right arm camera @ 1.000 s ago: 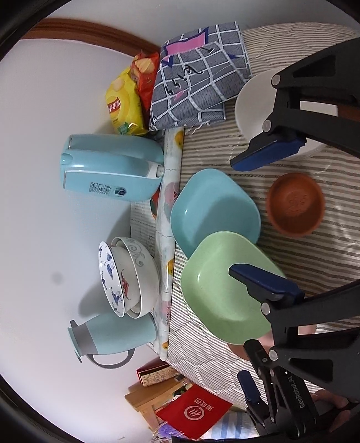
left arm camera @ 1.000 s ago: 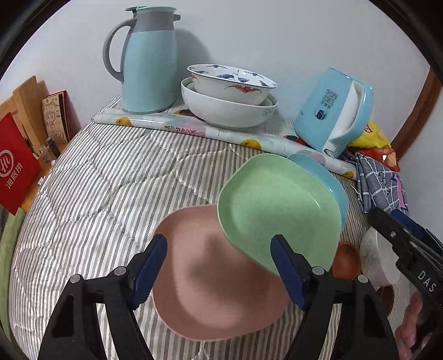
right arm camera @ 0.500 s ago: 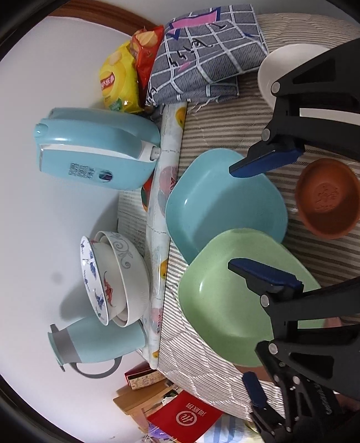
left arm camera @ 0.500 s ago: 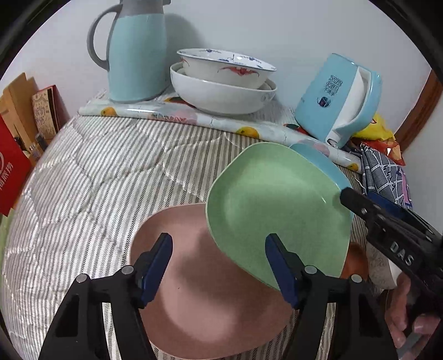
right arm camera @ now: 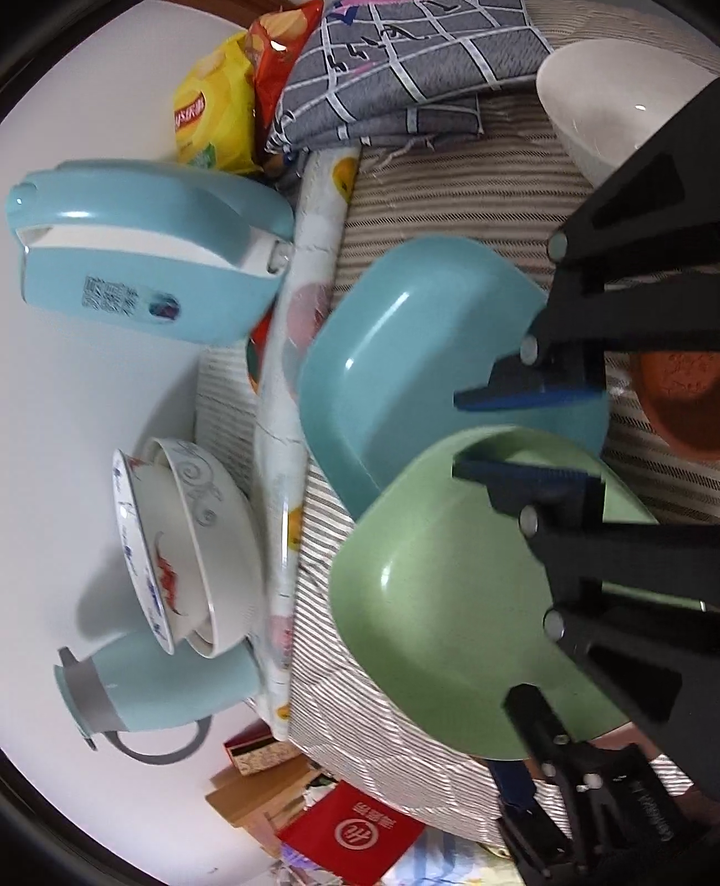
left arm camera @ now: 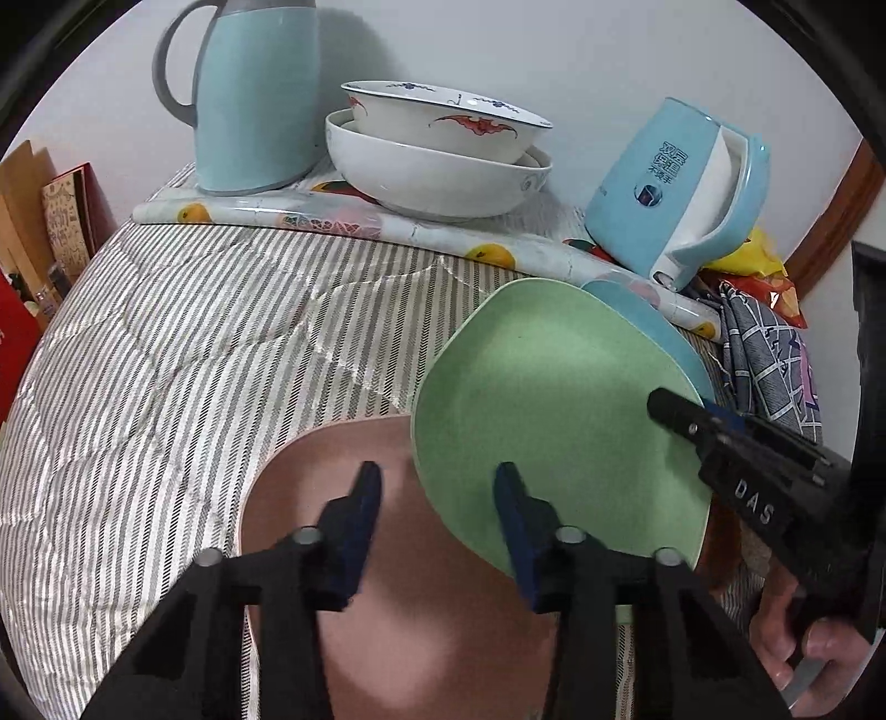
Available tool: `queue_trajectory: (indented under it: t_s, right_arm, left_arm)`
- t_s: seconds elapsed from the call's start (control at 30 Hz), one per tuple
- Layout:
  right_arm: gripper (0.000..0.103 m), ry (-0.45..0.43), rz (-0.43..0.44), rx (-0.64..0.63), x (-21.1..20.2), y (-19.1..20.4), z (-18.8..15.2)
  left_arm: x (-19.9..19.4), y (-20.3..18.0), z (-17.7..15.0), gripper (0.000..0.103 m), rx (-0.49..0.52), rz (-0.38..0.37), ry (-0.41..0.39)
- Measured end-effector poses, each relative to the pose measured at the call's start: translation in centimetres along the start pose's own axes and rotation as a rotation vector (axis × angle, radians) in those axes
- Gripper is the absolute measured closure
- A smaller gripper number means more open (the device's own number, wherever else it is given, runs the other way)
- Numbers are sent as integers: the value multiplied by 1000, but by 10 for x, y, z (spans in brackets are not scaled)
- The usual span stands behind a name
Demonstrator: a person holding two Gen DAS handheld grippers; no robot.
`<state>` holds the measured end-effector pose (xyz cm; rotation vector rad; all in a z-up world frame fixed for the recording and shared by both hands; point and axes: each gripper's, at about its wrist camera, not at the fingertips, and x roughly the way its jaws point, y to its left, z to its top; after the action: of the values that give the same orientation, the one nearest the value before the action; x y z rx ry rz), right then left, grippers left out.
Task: Organize plates and bowls
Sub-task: 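Close both grippers on the green plate rim and lift it, then lower the green plate onto the pink plate and open both grippers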
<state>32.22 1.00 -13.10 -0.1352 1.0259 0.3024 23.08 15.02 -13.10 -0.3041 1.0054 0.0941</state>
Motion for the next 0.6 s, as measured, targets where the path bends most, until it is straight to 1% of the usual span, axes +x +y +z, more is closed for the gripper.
queue_trajectory:
  t_s: [0.03,0.13,0.27,0.4,0.6]
  right_arm:
    - [91,5,1,-5,0,1,-1]
    - [92,8,-7,-11,-3,7,-6]
    - [92,12,-26,-2,-7,9,-12]
    - [92,16,-27,27,-15,9,-21]
    - [92,12,-31,50,-29,19,-35]
  left_arm:
    - [0,0,1,77,5,-5,0]
    - [-1,-1,3,82,16,4,-8]
    - [-3,0,3,85,25,6,-12]
    - [-8,2,2,87,34,7,-16]
    - [-21,10,0,89,34,-1,-28]
